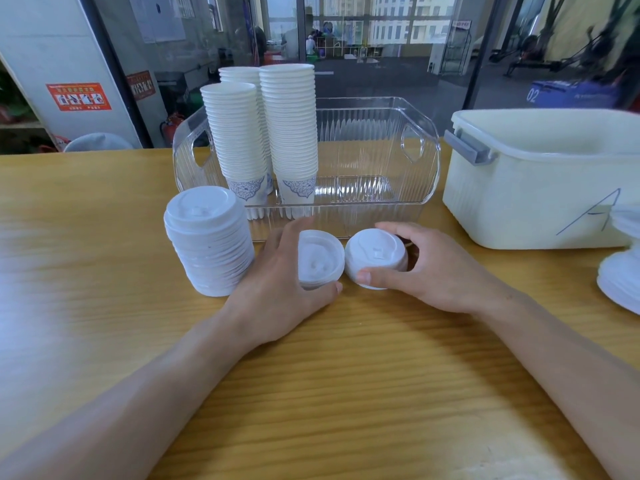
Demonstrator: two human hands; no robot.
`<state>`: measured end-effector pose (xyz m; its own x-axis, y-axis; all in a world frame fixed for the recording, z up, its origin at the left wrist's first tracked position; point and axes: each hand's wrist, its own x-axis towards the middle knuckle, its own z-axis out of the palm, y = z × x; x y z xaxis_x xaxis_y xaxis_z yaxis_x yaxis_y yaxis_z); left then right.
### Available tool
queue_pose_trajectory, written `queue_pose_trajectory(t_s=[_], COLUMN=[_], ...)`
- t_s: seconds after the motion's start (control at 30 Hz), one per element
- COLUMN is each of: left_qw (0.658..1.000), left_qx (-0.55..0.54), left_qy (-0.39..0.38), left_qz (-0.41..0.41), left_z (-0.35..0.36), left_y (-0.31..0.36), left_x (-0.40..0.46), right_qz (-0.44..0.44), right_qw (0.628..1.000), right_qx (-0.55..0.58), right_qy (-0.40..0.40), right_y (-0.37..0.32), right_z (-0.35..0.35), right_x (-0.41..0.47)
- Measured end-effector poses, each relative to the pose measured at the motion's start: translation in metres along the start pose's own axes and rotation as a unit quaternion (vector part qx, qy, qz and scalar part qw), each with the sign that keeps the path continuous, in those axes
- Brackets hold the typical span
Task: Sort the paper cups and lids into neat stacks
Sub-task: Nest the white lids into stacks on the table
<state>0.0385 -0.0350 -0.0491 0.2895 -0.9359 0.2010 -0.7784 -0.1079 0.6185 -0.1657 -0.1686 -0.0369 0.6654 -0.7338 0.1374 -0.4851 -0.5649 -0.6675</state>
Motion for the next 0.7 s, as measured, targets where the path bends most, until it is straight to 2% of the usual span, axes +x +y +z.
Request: queue_pose_trajectory(t_s=[0.33, 0.53, 0.7], left_qw=[1.000, 0.997, 0.996], left_qx=[-0.013, -0.054, -0.065], left_qy=[0.011, 0.048, 0.053], left_qz=[-0.007, -0.009, 0.000], left_z=[-0.0001, 0.0004, 0.0012], left_y=[-0.0008, 0.0020, 0.0021], left_x=[0.0006, 0.0013, 0.0011], right_qz=[0.002, 0.003, 0.017], right_qw=[1.000, 0.999, 0.998], right_qx=[0.029, -0.052, -0.068], right_qy=[-0.006, 0.005, -0.007], right_y=[-0.0076, -0.0035, -0.0053], right_z=[-0.0038, 0.0022, -0.0004], right_x=[-0.0032, -0.0019, -0.0054])
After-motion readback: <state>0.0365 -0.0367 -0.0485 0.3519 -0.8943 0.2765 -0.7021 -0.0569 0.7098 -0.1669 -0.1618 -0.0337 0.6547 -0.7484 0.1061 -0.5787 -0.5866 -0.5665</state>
